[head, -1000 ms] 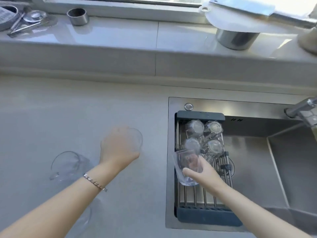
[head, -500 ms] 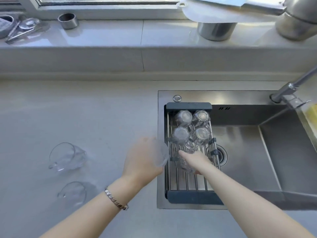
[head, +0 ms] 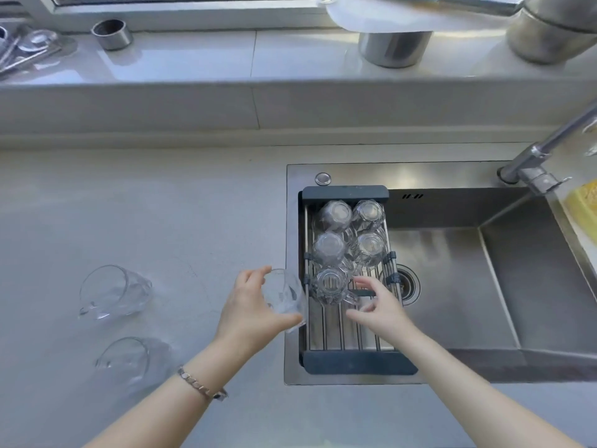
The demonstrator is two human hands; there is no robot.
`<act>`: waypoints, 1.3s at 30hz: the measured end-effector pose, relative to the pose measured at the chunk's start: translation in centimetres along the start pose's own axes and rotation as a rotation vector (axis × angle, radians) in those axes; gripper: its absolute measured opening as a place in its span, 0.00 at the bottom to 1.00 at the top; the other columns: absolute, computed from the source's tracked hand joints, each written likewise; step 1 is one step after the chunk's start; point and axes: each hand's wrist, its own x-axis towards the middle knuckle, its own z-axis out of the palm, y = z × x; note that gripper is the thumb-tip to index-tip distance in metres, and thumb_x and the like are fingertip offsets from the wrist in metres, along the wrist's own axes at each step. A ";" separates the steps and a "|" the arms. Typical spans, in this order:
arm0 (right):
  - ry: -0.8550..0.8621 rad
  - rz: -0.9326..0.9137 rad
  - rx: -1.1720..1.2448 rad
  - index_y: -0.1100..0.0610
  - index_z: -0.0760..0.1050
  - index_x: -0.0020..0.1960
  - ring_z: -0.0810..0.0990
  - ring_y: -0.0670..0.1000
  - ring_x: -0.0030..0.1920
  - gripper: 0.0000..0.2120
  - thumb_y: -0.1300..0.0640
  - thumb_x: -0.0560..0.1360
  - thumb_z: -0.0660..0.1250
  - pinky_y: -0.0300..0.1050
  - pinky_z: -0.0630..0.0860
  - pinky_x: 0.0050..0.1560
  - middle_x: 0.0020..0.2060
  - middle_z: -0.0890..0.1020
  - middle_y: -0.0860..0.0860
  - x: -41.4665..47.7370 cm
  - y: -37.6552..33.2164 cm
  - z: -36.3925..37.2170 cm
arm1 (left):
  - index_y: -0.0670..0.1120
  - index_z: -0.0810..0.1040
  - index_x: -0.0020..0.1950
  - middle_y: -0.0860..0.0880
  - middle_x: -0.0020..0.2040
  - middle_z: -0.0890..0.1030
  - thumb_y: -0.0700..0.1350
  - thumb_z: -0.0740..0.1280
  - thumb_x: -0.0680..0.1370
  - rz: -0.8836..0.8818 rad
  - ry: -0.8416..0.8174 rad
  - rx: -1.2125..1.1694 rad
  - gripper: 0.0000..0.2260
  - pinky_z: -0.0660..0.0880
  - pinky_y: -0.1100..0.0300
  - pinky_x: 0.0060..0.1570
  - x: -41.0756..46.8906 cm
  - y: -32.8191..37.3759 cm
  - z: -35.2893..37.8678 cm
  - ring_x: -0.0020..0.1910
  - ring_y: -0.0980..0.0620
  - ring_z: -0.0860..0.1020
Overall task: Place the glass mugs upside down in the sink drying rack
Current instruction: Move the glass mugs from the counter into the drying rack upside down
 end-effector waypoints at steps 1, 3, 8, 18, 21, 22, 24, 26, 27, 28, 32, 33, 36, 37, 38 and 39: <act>-0.035 -0.110 -0.069 0.41 0.62 0.67 0.78 0.44 0.46 0.34 0.62 0.68 0.72 0.36 0.75 0.51 0.61 0.73 0.44 -1.0 0.0 -0.1 | 0.50 0.66 0.70 0.51 0.58 0.70 0.52 0.78 0.63 -0.049 -0.023 -0.077 0.39 0.73 0.57 0.52 0.3 0.3 0.1 0.56 0.51 0.74; -0.097 -0.350 -0.194 0.32 0.56 0.65 0.71 0.33 0.58 0.40 0.60 0.67 0.75 0.27 0.69 0.58 0.64 0.62 0.29 -3.1 -0.2 -0.2 | 0.48 0.69 0.68 0.50 0.56 0.73 0.54 0.78 0.64 -0.155 -0.133 -0.255 0.35 0.70 0.59 0.48 0.9 1.3 0.8 0.53 0.52 0.74; 0.101 -0.668 -0.200 0.41 0.62 0.65 0.62 0.34 0.70 0.33 0.52 0.65 0.73 0.27 0.62 0.67 0.68 0.66 0.45 -5.3 1.3 -1.1 | 0.46 0.76 0.62 0.49 0.48 0.83 0.62 0.73 0.66 -0.246 -0.495 -0.493 0.31 0.72 0.64 0.38 1.6 4.2 4.4 0.37 0.55 0.79; 0.282 -0.156 -0.331 0.48 0.71 0.58 0.75 0.49 0.54 0.25 0.51 0.64 0.74 0.40 0.68 0.50 0.54 0.78 0.47 -2.0 1.0 -6.9 | 0.45 0.59 0.74 0.46 0.77 0.59 0.47 0.64 0.77 0.519 -0.188 0.726 0.28 0.61 0.48 0.71 5.3 3.2 9.0 0.74 0.45 0.60; 0.220 -0.061 -0.436 0.47 0.69 0.63 0.76 0.54 0.58 0.28 0.46 0.65 0.72 0.43 0.70 0.53 0.58 0.77 0.51 0.1 -0.2 -6.1 | 0.45 0.70 0.67 0.45 0.69 0.72 0.44 0.76 0.66 0.545 -0.173 0.817 0.31 0.73 0.48 0.58 6.5 2.4 9.8 0.63 0.44 0.75; 0.215 -0.045 -0.493 0.47 0.68 0.64 0.76 0.55 0.58 0.29 0.44 0.65 0.71 0.44 0.72 0.54 0.58 0.76 0.52 0.7 -0.6 -5.6 | 0.45 0.76 0.61 0.46 0.61 0.79 0.44 0.81 0.59 0.545 -0.160 0.823 0.32 0.77 0.51 0.49 6.9 2.2 9.8 0.53 0.45 0.80; 0.215 -0.030 -0.586 0.46 0.67 0.65 0.78 0.57 0.57 0.30 0.42 0.65 0.70 0.46 0.73 0.53 0.58 0.75 0.54 1.4 -1.5 -4.9 | 0.46 0.79 0.57 0.48 0.55 0.82 0.43 0.82 0.55 0.563 -0.169 0.834 0.31 0.77 0.54 0.41 7.5 1.7 9.6 0.46 0.46 0.82; 0.205 -0.019 -0.627 0.47 0.66 0.66 0.77 0.58 0.56 0.31 0.41 0.66 0.69 0.47 0.74 0.52 0.57 0.74 0.54 2.0 -2.1 -4.5 | 0.47 0.80 0.53 0.50 0.51 0.83 0.43 0.82 0.52 0.619 -0.170 0.845 0.31 0.77 0.57 0.36 8.0 1.2 9.3 0.42 0.49 0.83; 0.196 -0.018 -0.641 0.48 0.66 0.66 0.77 0.58 0.57 0.31 0.41 0.66 0.68 0.47 0.74 0.52 0.57 0.74 0.55 2.3 -2.4 -4.3 | 0.48 0.81 0.51 0.51 0.48 0.84 0.43 0.83 0.48 0.641 -0.173 0.854 0.31 0.77 0.59 0.32 8.1 1.0 9.2 0.39 0.50 0.83; 0.187 -0.024 -0.663 0.48 0.65 0.67 0.77 0.58 0.57 0.32 0.41 0.66 0.68 0.48 0.74 0.53 0.57 0.74 0.55 2.4 -2.5 -4.1 | 0.49 0.82 0.50 0.52 0.47 0.84 0.43 0.83 0.47 0.659 -0.180 0.865 0.32 0.76 0.61 0.30 8.2 0.7 9.1 0.38 0.51 0.83; 0.115 -0.068 -0.773 0.48 0.63 0.68 0.77 0.58 0.55 0.33 0.41 0.67 0.67 0.47 0.74 0.52 0.57 0.73 0.55 2.8 -2.8 -4.0 | 0.50 0.82 0.49 0.52 0.47 0.85 0.41 0.83 0.46 0.752 -0.193 0.823 0.32 0.77 0.63 0.29 8.2 0.2 8.9 0.39 0.52 0.83; 0.077 -0.089 -0.801 0.48 0.63 0.68 0.77 0.58 0.55 0.33 0.41 0.67 0.68 0.47 0.74 0.51 0.57 0.73 0.55 3.0 -2.7 -4.1 | 0.50 0.83 0.49 0.52 0.48 0.85 0.41 0.83 0.46 0.763 -0.199 0.821 0.31 0.77 0.64 0.30 8.0 0.3 8.7 0.40 0.52 0.84; -0.072 -0.150 -0.892 0.48 0.63 0.69 0.76 0.57 0.56 0.33 0.44 0.67 0.69 0.48 0.75 0.53 0.58 0.72 0.54 3.5 -1.6 -4.6 | 0.50 0.84 0.48 0.52 0.49 0.85 0.39 0.82 0.44 0.789 -0.214 0.829 0.33 0.78 0.65 0.32 7.7 0.5 8.2 0.42 0.52 0.85; -0.107 -0.151 -0.909 0.48 0.63 0.70 0.76 0.57 0.57 0.33 0.45 0.67 0.69 0.49 0.75 0.54 0.60 0.71 0.54 3.6 -1.1 -4.6 | 0.50 0.84 0.49 0.52 0.50 0.85 0.39 0.82 0.44 0.791 -0.216 0.835 0.34 0.79 0.64 0.33 7.6 0.4 8.1 0.43 0.52 0.85; -0.120 -0.139 -0.903 0.48 0.62 0.70 0.76 0.57 0.57 0.33 0.46 0.67 0.69 0.49 0.76 0.55 0.61 0.71 0.54 3.6 -0.6 -4.4 | 0.50 0.83 0.50 0.52 0.50 0.85 0.39 0.82 0.44 0.785 -0.221 0.843 0.34 0.79 0.63 0.34 7.6 0.4 8.1 0.43 0.51 0.85; -0.116 -0.126 -0.870 0.48 0.62 0.70 0.76 0.57 0.58 0.33 0.48 0.67 0.69 0.49 0.76 0.55 0.62 0.70 0.54 3.7 -0.1 -4.2 | 0.50 0.83 0.50 0.51 0.51 0.85 0.39 0.82 0.44 0.774 -0.224 0.849 0.34 0.79 0.62 0.35 7.6 0.4 8.2 0.44 0.51 0.85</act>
